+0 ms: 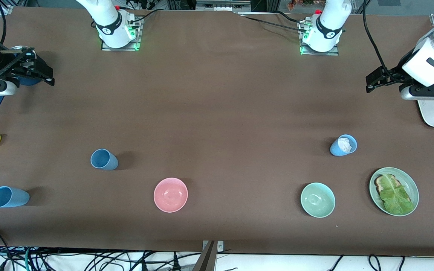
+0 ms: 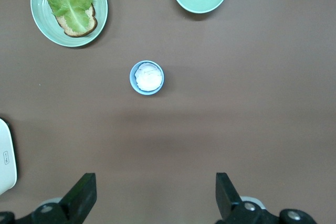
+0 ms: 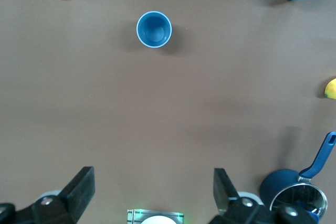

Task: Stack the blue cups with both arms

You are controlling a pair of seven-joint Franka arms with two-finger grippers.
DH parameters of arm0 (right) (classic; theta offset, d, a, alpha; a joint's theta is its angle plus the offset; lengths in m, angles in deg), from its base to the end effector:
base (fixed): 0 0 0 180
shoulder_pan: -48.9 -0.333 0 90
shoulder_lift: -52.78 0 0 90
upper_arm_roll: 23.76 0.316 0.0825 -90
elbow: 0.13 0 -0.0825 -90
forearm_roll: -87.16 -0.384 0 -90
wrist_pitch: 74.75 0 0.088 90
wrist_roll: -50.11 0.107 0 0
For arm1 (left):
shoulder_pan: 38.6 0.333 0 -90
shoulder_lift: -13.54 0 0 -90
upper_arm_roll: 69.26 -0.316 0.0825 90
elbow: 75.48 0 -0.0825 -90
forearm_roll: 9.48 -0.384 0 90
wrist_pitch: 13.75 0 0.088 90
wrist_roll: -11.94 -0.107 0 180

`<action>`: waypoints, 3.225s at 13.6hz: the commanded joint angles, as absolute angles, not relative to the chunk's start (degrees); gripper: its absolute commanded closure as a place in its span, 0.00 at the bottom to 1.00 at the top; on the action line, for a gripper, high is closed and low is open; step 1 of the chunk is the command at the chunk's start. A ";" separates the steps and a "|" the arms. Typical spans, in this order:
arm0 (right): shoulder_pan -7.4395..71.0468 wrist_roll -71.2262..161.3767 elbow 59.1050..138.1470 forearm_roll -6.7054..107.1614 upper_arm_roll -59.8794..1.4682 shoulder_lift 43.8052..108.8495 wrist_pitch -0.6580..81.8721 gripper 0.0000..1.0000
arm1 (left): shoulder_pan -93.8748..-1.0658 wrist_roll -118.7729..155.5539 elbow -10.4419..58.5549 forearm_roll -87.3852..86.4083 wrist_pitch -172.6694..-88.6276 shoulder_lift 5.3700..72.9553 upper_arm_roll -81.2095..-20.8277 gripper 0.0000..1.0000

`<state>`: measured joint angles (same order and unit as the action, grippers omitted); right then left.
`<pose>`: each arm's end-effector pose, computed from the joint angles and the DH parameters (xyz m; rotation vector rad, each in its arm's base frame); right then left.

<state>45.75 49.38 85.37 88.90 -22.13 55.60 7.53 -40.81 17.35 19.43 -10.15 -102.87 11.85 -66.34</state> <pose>0.5540 0.0423 0.6227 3.1014 0.1454 -0.1621 0.5392 -0.0475 0.5991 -3.1200 -0.0074 0.1094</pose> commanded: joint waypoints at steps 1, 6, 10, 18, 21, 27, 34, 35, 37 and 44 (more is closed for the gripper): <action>45.74 49.49 84.95 88.83 -21.91 55.24 6.99 0.00 | -40.62 16.77 17.68 -8.69 -102.43 12.75 -66.36 0.00; 45.65 49.14 84.95 89.27 -21.65 55.06 6.99 0.00 | -40.53 16.77 17.68 -8.69 -102.43 12.75 -66.36 0.00; 45.65 48.96 84.86 88.83 -21.56 54.89 6.99 0.00 | -40.53 16.77 17.68 -8.69 -102.43 12.75 -66.36 0.00; 45.56 49.31 84.68 88.66 -21.56 54.36 6.99 0.00 | -40.53 16.77 17.68 -8.69 -102.43 12.75 -66.44 0.00; 45.65 49.58 84.77 86.47 -21.73 54.36 7.60 0.00 | -40.62 16.60 17.68 -8.69 -102.25 12.84 -66.62 0.00; 45.39 49.58 85.03 85.84 -21.56 54.88 8.57 0.00 | -40.62 16.95 17.77 -9.04 -101.90 13.01 -66.53 0.00; 45.47 49.49 85.21 85.93 -21.91 54.71 8.48 0.00 | -39.39 16.07 17.68 -11.05 -104.09 19.60 -66.97 0.00; 45.47 49.49 85.21 85.93 -21.91 54.80 8.48 0.00 | -37.91 13.55 17.77 -12.54 -106.80 20.74 -66.80 0.00; 45.47 49.58 85.30 85.93 -21.91 54.80 8.57 0.00 | -35.89 6.08 18.39 -13.00 -109.80 22.94 -66.88 0.00; 45.47 49.58 85.56 86.02 -21.91 54.88 8.57 0.00 | -34.03 5.26 34.52 -18.80 -136.65 28.83 -66.88 0.00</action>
<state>45.56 49.37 85.26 86.78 -21.67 55.18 8.24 -34.49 5.94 27.83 -17.51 -128.72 29.52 -67.00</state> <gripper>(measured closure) 0.000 0.000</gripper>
